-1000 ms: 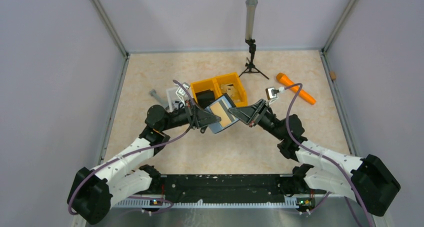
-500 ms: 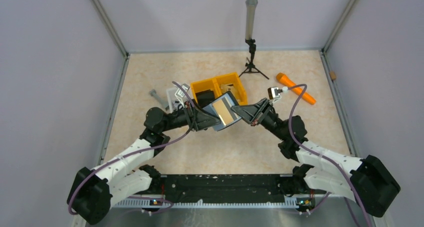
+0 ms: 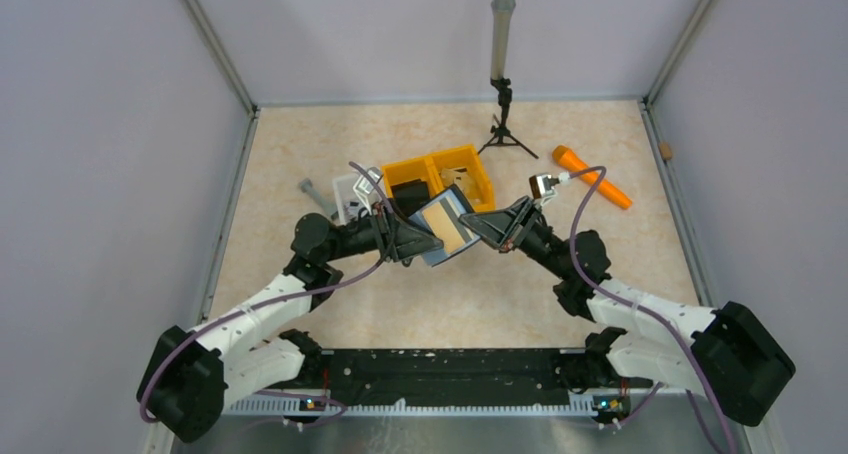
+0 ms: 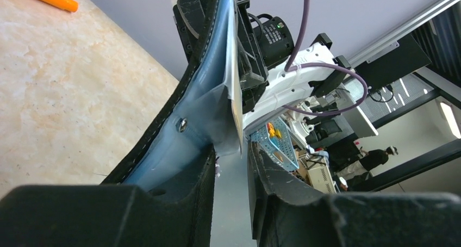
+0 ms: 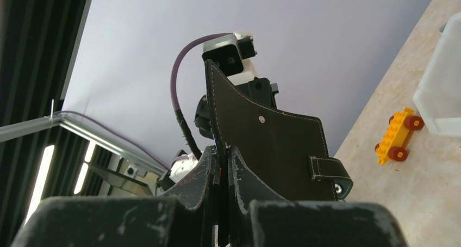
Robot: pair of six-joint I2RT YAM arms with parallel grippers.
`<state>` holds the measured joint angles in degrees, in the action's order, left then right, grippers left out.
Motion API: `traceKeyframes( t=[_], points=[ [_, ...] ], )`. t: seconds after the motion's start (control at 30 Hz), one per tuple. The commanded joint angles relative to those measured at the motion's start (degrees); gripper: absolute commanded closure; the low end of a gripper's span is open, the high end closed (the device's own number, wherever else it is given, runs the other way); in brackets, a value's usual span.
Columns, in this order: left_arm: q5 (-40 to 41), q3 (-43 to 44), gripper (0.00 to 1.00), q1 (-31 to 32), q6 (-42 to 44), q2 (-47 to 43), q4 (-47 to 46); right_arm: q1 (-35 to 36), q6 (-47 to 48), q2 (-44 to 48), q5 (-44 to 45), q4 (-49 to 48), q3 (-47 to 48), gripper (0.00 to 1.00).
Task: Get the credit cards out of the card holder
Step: Remove the credit card from the card holder.
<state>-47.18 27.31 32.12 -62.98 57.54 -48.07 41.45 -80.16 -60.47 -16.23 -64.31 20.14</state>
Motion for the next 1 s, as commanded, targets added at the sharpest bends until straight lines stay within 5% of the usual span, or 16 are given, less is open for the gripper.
traceKeyframes(
  t=[0.0, 0.23, 0.9, 0.97],
  points=[
    [-0.28, 2.02, 0.71, -0.18, -0.16, 1.35, -4.66, 0.11, 0.32, -0.28, -2.38, -3.09, 2.11, 1.00],
    [-1.52, 2.14, 1.00, -0.18, -1.44, 2.44, -7.68, 0.12, 2.34, 0.36, -2.25, -1.21, 1.76, 1.00],
    [-0.31, -0.91, 1.00, -0.26, 2.49, -2.60, -1.68, -3.48, 0.82, 5.12, -2.39, 1.06, 0.96, 1.00],
    [-0.13, -0.35, 0.82, -0.23, 2.72, -2.58, -0.76, -3.48, 1.01, 4.80, -2.73, 1.23, 1.27, 1.00]
  ],
)
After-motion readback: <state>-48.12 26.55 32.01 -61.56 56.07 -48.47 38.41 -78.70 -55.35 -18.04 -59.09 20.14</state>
